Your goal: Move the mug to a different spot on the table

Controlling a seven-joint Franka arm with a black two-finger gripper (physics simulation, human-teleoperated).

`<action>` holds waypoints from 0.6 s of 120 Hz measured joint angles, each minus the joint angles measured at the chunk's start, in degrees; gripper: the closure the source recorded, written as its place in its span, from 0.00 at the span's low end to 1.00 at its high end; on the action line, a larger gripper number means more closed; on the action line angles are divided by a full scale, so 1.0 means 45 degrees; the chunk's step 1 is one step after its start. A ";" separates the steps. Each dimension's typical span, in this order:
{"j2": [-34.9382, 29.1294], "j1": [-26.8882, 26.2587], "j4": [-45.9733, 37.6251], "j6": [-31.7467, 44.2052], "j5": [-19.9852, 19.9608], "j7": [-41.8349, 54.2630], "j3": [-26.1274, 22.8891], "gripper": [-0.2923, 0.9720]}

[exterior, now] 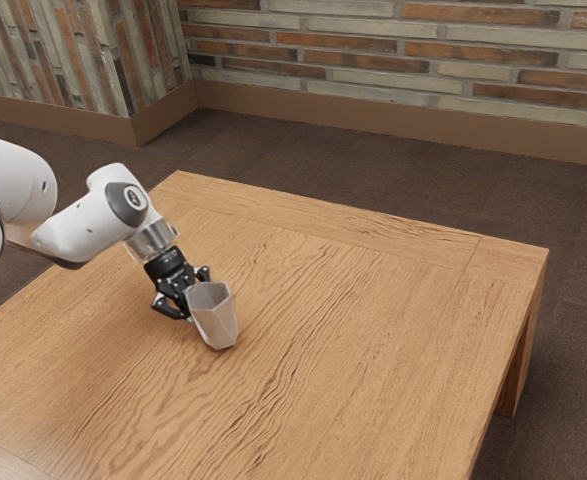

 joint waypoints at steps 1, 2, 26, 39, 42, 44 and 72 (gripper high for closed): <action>0.0004 0.0003 0.0000 0.0003 0.0001 0.0000 0.0000 0.77; 0.0007 0.0006 0.0001 0.0005 0.0001 -0.0001 0.0000 0.77; 0.0026 0.0014 -0.0016 0.0162 -0.0087 0.0013 0.0000 0.52; 0.0027 0.0010 -0.0019 0.0222 -0.0121 0.0017 0.0000 0.40; 0.0027 0.0008 -0.0014 0.0234 -0.0128 0.0016 0.0000 0.38; 0.0027 0.0008 -0.0010 0.0245 -0.0133 0.0014 0.0000 0.37; 0.0088 0.0270 0.0417 0.0353 -0.0065 -0.0035 0.0182 0.28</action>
